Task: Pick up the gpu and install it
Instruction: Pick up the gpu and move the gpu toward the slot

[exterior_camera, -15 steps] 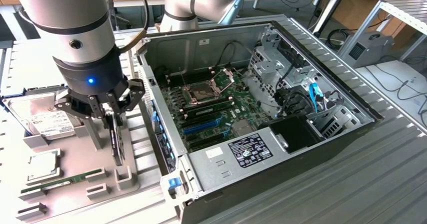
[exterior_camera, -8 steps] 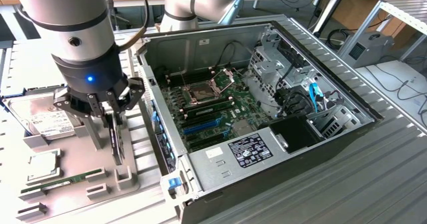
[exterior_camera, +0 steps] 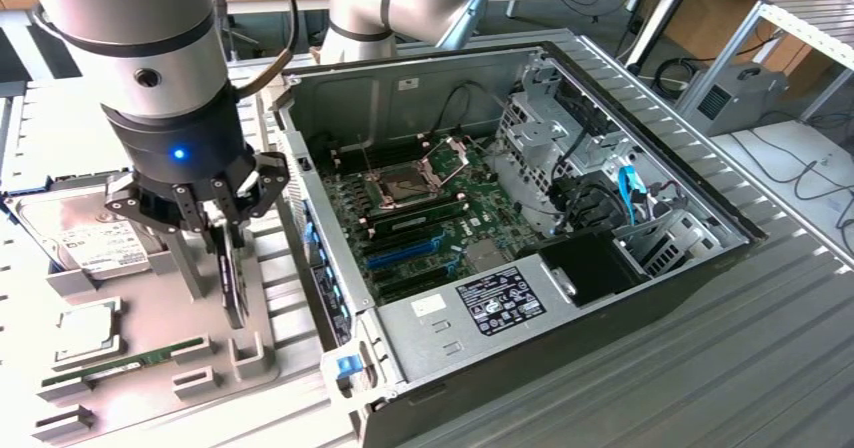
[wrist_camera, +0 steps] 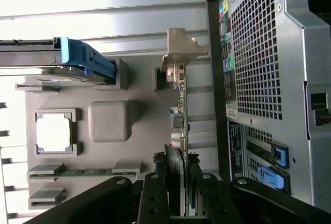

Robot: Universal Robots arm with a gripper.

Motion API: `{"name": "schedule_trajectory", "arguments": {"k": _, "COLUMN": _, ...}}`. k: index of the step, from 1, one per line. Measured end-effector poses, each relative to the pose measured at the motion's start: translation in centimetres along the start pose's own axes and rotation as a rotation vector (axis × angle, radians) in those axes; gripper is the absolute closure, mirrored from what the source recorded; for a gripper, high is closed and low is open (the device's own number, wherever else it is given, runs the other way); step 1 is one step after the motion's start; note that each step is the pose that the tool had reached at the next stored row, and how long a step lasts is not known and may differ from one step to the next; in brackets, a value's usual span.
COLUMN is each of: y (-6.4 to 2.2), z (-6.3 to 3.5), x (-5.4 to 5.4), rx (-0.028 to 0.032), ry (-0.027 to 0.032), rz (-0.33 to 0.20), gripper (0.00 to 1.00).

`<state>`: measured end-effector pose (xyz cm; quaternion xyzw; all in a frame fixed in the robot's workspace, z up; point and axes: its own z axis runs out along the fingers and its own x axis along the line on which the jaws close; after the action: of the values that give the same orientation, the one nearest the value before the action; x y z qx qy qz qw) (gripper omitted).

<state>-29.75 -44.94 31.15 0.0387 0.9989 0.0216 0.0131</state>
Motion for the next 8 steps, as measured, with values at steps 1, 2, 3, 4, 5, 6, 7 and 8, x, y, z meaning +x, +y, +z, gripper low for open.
{"name": "schedule_trajectory", "arguments": {"k": 1, "y": 0.00, "z": -0.06, "x": 0.00, "rx": 0.0000, "ry": 0.0000, "rz": 0.000, "gripper": 0.73}}
{"name": "schedule_trajectory", "arguments": {"k": 2, "y": 0.01, "z": -0.13, "x": 0.00, "rx": -0.0001, "ry": 0.0000, "rz": 0.000, "gripper": 0.73}}
{"name": "schedule_trajectory", "arguments": {"k": 3, "y": 0.01, "z": -0.18, "x": 0.00, "rx": 0.0000, "ry": 0.0000, "rz": 0.000, "gripper": 0.73}}
{"name": "schedule_trajectory", "arguments": {"k": 4, "y": 0.01, "z": -0.25, "x": -0.01, "rx": 0.0000, "ry": 0.0000, "rz": 0.000, "gripper": 0.73}}
{"name": "schedule_trajectory", "arguments": {"k": 5, "y": 0.02, "z": -0.29, "x": -0.01, "rx": 0.0000, "ry": 0.0000, "rz": 0.000, "gripper": 0.73}}
{"name": "schedule_trajectory", "arguments": {"k": 6, "y": 0.02, "z": -0.36, "x": -0.01, "rx": 0.0000, "ry": 0.0000, "rz": 0.000, "gripper": 0.73}}
{"name": "schedule_trajectory", "arguments": {"k": 7, "y": 0.02, "z": -0.41, "x": -0.01, "rx": 0.0000, "ry": 0.0000, "rz": 0.000, "gripper": 0.73}}
{"name": "schedule_trajectory", "arguments": {"k": 8, "y": 0.02, "z": -0.47, "x": -0.01, "rx": 0.0000, "ry": 0.0000, "rz": 0.000, "gripper": 0.73}}
